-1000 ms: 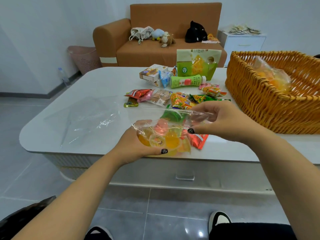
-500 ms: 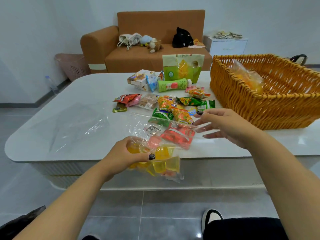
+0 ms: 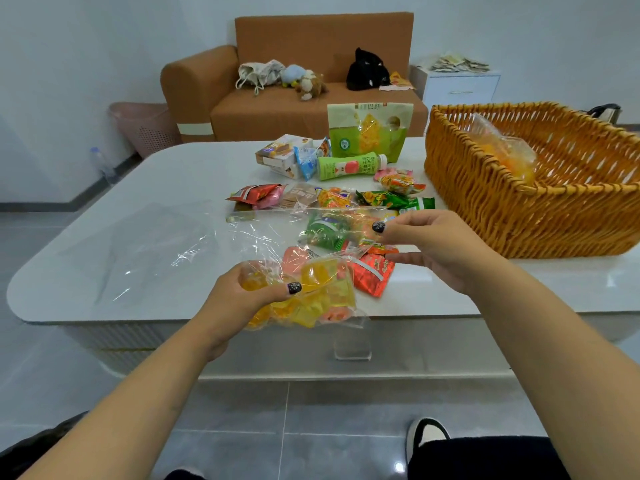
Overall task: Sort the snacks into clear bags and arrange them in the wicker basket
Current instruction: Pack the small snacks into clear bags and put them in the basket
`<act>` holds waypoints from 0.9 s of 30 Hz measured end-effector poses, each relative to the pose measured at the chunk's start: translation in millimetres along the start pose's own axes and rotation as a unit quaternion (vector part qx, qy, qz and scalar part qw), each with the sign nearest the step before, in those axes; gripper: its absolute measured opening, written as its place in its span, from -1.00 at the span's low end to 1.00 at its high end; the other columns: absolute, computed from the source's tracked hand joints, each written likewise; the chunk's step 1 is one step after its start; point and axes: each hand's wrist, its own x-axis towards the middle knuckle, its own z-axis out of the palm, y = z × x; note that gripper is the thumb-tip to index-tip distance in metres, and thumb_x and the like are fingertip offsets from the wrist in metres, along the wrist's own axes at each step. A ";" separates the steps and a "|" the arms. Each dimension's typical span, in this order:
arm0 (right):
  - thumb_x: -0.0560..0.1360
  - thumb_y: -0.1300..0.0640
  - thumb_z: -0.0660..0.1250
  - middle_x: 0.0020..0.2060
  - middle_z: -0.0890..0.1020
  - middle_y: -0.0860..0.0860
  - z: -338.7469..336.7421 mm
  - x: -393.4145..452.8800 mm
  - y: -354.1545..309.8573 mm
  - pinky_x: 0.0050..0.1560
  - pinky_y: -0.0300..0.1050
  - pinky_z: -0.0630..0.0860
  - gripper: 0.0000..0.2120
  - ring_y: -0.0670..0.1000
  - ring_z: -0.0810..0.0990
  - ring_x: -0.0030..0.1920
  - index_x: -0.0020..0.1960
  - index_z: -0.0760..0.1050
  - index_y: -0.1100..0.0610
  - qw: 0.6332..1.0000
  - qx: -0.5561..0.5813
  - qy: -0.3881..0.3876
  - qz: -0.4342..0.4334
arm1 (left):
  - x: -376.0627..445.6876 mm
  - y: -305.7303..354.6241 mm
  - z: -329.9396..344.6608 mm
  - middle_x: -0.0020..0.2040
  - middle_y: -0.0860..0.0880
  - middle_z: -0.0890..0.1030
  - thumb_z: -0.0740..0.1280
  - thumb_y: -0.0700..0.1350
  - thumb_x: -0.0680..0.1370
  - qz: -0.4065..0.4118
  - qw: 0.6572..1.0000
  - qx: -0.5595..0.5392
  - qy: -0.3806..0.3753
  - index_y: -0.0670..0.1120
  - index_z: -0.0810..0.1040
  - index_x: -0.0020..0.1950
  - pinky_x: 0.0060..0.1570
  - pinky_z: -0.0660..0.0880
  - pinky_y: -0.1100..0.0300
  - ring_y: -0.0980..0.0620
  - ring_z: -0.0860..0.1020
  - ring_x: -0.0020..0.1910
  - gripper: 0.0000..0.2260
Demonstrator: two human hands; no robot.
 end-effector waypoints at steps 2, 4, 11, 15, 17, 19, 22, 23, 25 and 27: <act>0.44 0.24 0.46 0.00 0.63 0.07 4.2 0.9 1.7 -0.09 -0.06 0.63 -0.94 0.00 0.59 0.06 -0.20 0.62 0.23 1.000 -0.005 0.006 0.000 | -0.9 0.2 -1.4 0.02 0.02 0.69 0.53 0.21 0.04 0.003 1.000 -0.008 0.001 0.09 0.55 0.10 0.12 0.57 -0.03 -0.01 0.65 0.05 -0.35; 0.44 0.28 0.44 -0.04 0.65 0.09 9.3 0.7 3.4 -0.03 -0.05 0.62 -0.93 0.00 0.59 0.04 -0.22 0.61 0.25 1.000 0.012 0.010 -0.003 | -2.8 1.7 -1.9 0.00 0.03 0.70 0.54 0.19 0.04 0.006 1.000 -0.026 0.000 0.08 0.56 0.10 0.04 0.60 0.02 0.00 0.66 0.02 -0.34; 0.38 0.36 0.47 -0.17 0.66 0.31 26.1 -0.4 4.6 0.02 0.05 0.63 -0.88 0.22 0.65 -0.12 -0.31 0.60 0.25 0.993 0.088 0.069 -0.039 | -6.3 3.6 -3.0 0.05 0.01 0.68 0.55 0.18 0.03 0.016 0.998 -0.057 0.002 0.09 0.56 0.10 0.14 0.57 -0.10 -0.03 0.64 0.07 -0.34; 0.35 0.40 0.47 -0.19 0.60 0.33 38.1 -2.0 4.4 0.05 0.11 0.62 -0.83 0.23 0.63 -0.13 -0.36 0.53 0.27 0.985 0.144 0.087 -0.035 | -6.8 3.6 -3.2 0.04 0.01 0.68 0.55 0.16 0.02 0.032 0.997 -0.067 0.018 0.12 0.56 0.09 0.11 0.57 -0.06 -0.05 0.64 0.07 -0.35; 0.34 0.40 0.47 -0.18 0.59 0.33 43.3 -1.7 4.4 0.08 0.16 0.60 -0.78 0.25 0.64 -0.12 -0.37 0.48 0.24 0.981 0.171 0.093 -0.024 | -6.2 3.5 -3.7 0.07 -0.01 0.67 0.55 0.16 0.02 0.044 0.997 -0.064 0.029 0.13 0.56 0.10 0.03 0.58 0.03 -0.04 0.64 0.06 -0.34; 0.33 0.42 0.48 -0.17 0.59 0.34 46.0 -0.5 2.7 0.09 0.18 0.59 -0.75 0.29 0.66 -0.08 -0.34 0.44 0.21 0.978 0.184 0.097 -0.016 | -5.4 3.2 -5.3 0.08 0.00 0.66 0.55 0.16 0.02 0.057 0.996 -0.055 0.037 0.14 0.55 0.13 -0.08 0.57 0.14 -0.02 0.64 0.04 -0.32; 0.33 0.48 0.45 -0.13 0.61 0.23 44.2 1.6 -0.1 0.03 0.09 0.63 -0.67 0.25 0.67 -0.05 -0.07 0.42 0.19 0.980 0.193 0.057 0.005 | -5.2 1.7 -9.1 0.05 0.03 0.66 0.56 0.16 0.02 0.071 0.996 -0.038 0.041 0.12 0.55 0.15 -0.17 0.56 0.25 0.03 0.65 0.00 -0.30; 0.33 0.50 0.44 -0.10 0.61 0.21 42.5 1.7 -0.6 0.01 0.06 0.63 -0.60 0.21 0.67 -0.06 0.04 0.42 0.18 0.981 0.189 0.034 0.009 | -5.7 1.1 -10.0 0.04 0.04 0.66 0.56 0.15 0.01 0.075 0.996 -0.033 0.038 0.12 0.56 0.15 -0.18 0.56 0.27 0.05 0.65 -0.02 -0.30; 0.36 0.47 0.43 -0.10 0.64 0.21 41.2 -1.7 -2.6 -0.03 0.00 0.60 -0.62 0.14 0.65 -0.11 0.08 0.51 0.15 0.988 0.155 -0.018 -0.011 | -6.6 -0.2 -11.2 0.01 0.05 0.68 0.57 0.13 0.01 0.079 0.996 -0.026 0.029 0.12 0.56 0.14 -0.18 0.56 0.29 0.09 0.66 -0.04 -0.31; 0.39 0.43 0.42 -0.18 0.67 0.16 42.1 -6.2 -3.2 -0.11 -0.11 0.57 -0.75 0.07 0.63 -0.18 -0.07 0.61 0.11 0.991 0.116 -0.057 -0.041 | -7.4 -1.5 -11.1 0.01 0.04 0.68 0.57 0.11 0.02 0.081 0.996 -0.017 0.017 0.12 0.56 0.14 -0.15 0.57 0.28 0.11 0.67 -0.04 -0.31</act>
